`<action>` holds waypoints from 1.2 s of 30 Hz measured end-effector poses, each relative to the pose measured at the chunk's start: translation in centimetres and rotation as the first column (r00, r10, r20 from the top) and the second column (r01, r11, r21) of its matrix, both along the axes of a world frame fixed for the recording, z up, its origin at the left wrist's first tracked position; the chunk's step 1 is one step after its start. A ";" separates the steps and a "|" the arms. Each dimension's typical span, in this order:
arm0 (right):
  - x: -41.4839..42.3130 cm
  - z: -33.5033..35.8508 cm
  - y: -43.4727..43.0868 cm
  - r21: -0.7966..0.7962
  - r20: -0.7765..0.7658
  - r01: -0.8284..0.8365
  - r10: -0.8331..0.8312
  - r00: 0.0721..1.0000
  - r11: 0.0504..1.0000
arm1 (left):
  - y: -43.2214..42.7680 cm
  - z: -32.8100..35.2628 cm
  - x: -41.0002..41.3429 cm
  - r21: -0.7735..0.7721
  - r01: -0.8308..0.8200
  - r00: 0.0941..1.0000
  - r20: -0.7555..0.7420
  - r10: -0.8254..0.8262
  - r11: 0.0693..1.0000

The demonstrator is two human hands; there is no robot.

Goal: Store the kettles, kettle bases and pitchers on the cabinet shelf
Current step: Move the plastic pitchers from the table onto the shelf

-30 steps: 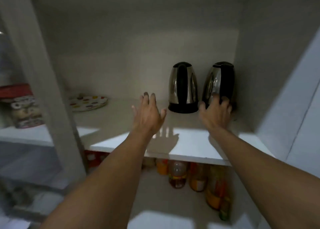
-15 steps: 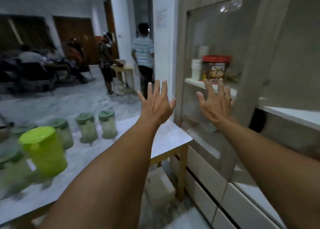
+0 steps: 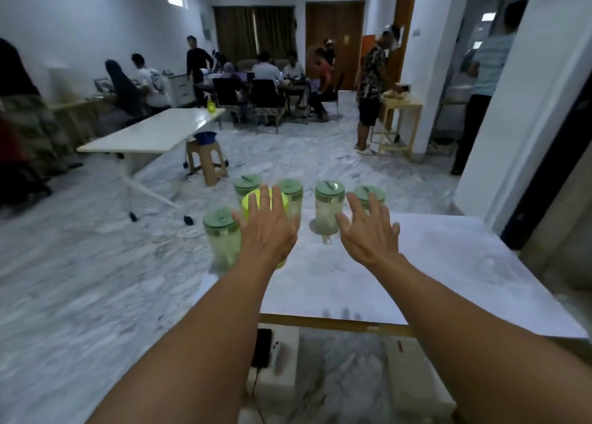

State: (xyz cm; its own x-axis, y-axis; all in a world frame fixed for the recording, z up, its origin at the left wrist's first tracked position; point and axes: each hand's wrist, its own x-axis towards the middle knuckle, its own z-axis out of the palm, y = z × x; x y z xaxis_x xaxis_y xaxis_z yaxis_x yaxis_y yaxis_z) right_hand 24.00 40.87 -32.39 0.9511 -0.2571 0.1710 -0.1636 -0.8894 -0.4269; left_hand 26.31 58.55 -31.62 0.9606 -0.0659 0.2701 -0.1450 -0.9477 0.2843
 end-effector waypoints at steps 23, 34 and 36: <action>18.3 -14.3 15.5 0.871 -0.005 -0.142 0.298 0.955 0.470 | 10.0 -15.2 16.8 -0.713 -0.660 0.730 -0.532 0.430 0.237; 13.9 -10.3 13.8 0.920 -0.013 0.076 -0.164 0.986 0.384 | 9.3 -11.4 11.8 -0.821 -0.468 0.868 -0.357 0.346 0.326; 11.4 -8.5 12.5 0.911 0.011 0.089 -0.240 0.971 0.402 | 8.9 -9.2 9.7 -0.827 -0.429 0.882 -0.297 0.365 0.363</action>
